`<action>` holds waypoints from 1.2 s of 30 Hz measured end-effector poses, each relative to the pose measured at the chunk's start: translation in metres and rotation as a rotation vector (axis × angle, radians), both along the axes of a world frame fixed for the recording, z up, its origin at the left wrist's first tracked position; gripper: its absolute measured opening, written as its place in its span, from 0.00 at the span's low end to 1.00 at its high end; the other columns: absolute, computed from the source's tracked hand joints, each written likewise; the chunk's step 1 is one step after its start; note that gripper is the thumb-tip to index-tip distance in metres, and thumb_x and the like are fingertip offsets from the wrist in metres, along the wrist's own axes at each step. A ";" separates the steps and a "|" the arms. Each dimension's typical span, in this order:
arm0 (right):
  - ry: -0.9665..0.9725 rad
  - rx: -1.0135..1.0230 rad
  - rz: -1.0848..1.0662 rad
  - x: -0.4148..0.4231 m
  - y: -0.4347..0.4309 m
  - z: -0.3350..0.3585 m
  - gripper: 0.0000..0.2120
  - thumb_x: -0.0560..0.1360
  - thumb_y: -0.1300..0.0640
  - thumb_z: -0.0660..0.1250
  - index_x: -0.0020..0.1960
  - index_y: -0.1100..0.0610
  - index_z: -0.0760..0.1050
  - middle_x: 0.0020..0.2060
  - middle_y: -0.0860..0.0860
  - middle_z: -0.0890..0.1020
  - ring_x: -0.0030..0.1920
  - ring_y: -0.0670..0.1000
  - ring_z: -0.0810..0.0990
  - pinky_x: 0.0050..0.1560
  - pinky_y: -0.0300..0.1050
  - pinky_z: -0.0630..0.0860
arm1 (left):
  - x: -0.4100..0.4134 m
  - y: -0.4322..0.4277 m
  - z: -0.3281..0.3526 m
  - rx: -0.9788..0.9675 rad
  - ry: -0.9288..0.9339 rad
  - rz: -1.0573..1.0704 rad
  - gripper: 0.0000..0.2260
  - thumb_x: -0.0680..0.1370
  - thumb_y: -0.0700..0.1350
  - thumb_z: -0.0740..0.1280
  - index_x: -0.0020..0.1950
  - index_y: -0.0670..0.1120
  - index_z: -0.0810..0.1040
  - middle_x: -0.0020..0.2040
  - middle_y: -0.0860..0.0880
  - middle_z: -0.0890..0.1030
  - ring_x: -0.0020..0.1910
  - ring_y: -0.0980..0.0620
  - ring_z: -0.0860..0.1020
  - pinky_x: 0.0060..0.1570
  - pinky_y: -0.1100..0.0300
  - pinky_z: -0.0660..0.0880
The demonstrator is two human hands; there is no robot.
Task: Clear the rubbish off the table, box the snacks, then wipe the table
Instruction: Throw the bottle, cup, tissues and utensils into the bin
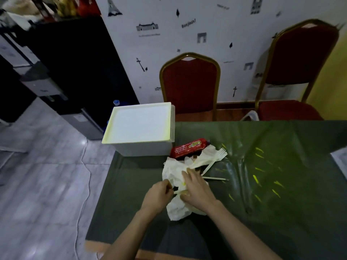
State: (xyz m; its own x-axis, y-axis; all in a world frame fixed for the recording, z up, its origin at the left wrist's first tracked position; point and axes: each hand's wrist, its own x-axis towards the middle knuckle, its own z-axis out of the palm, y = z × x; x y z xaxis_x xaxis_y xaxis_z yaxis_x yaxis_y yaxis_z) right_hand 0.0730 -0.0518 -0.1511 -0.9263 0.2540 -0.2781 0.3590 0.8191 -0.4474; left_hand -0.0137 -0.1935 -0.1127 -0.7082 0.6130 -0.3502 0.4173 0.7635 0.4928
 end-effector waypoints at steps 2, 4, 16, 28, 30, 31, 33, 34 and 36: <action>-0.020 0.019 0.001 -0.003 -0.003 -0.011 0.38 0.74 0.55 0.66 0.77 0.56 0.49 0.77 0.58 0.52 0.78 0.57 0.49 0.77 0.51 0.51 | 0.001 0.001 -0.001 -0.034 0.025 -0.024 0.07 0.75 0.45 0.62 0.40 0.43 0.71 0.41 0.47 0.78 0.38 0.48 0.75 0.36 0.53 0.72; -0.029 0.067 -0.008 0.000 -0.002 -0.020 0.37 0.74 0.57 0.66 0.77 0.57 0.49 0.77 0.58 0.52 0.77 0.57 0.51 0.76 0.51 0.55 | -0.004 -0.003 -0.002 -0.045 0.049 -0.057 0.07 0.76 0.47 0.63 0.43 0.44 0.72 0.44 0.48 0.77 0.41 0.49 0.76 0.40 0.53 0.73; 0.000 0.121 -0.243 0.044 0.023 -0.003 0.18 0.74 0.63 0.60 0.63 0.54 0.73 0.59 0.50 0.73 0.61 0.52 0.72 0.59 0.46 0.70 | -0.044 0.008 -0.035 0.080 0.228 -0.400 0.26 0.71 0.58 0.65 0.67 0.51 0.67 0.68 0.49 0.68 0.64 0.48 0.70 0.59 0.53 0.73; 0.063 -0.052 -0.545 0.055 0.030 0.008 0.12 0.71 0.62 0.65 0.54 0.55 0.74 0.50 0.49 0.76 0.52 0.53 0.77 0.47 0.48 0.72 | -0.017 0.004 -0.057 0.364 0.278 -0.491 0.13 0.71 0.53 0.70 0.53 0.49 0.77 0.58 0.48 0.77 0.50 0.49 0.78 0.45 0.56 0.77; 0.084 -0.009 -0.581 0.050 0.035 0.004 0.12 0.70 0.62 0.67 0.52 0.55 0.75 0.53 0.50 0.74 0.53 0.52 0.77 0.49 0.47 0.74 | -0.008 0.000 -0.057 0.294 0.262 -0.638 0.25 0.70 0.61 0.66 0.63 0.52 0.71 0.66 0.47 0.73 0.61 0.46 0.74 0.56 0.51 0.75; 0.100 0.029 -0.614 0.048 0.036 0.001 0.12 0.69 0.62 0.69 0.51 0.56 0.75 0.56 0.50 0.73 0.55 0.52 0.76 0.51 0.47 0.74 | -0.003 0.001 -0.058 0.171 0.281 -0.756 0.31 0.68 0.64 0.65 0.67 0.53 0.68 0.69 0.45 0.69 0.66 0.43 0.70 0.63 0.48 0.70; 0.164 0.068 -0.666 0.045 0.041 -0.001 0.12 0.67 0.63 0.72 0.48 0.58 0.75 0.59 0.51 0.73 0.58 0.52 0.75 0.55 0.47 0.75 | 0.008 0.012 -0.059 -0.084 0.234 -0.882 0.36 0.68 0.66 0.64 0.71 0.51 0.62 0.76 0.41 0.58 0.76 0.41 0.56 0.74 0.41 0.54; 0.213 0.060 -0.677 0.043 0.043 -0.001 0.12 0.66 0.63 0.73 0.47 0.58 0.74 0.59 0.52 0.73 0.59 0.52 0.75 0.55 0.48 0.75 | 0.012 0.019 -0.057 -0.149 0.223 -0.879 0.34 0.70 0.64 0.64 0.71 0.51 0.62 0.78 0.40 0.54 0.77 0.42 0.52 0.75 0.40 0.49; 0.334 0.015 -0.693 0.042 0.055 0.000 0.12 0.66 0.63 0.73 0.48 0.59 0.75 0.60 0.52 0.74 0.59 0.51 0.75 0.56 0.48 0.75 | 0.017 0.032 -0.054 -0.133 0.312 -0.866 0.22 0.70 0.55 0.67 0.62 0.51 0.72 0.76 0.40 0.60 0.77 0.42 0.57 0.73 0.40 0.58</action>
State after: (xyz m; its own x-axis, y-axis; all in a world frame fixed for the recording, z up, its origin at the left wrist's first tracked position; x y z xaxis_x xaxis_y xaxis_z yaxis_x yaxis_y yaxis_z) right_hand 0.1146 0.0032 -0.1510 -0.5885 0.8085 -0.0034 0.6402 0.4635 -0.6126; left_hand 0.0033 -0.1614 -0.1669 -0.0965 0.9403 -0.3263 0.9671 0.1661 0.1926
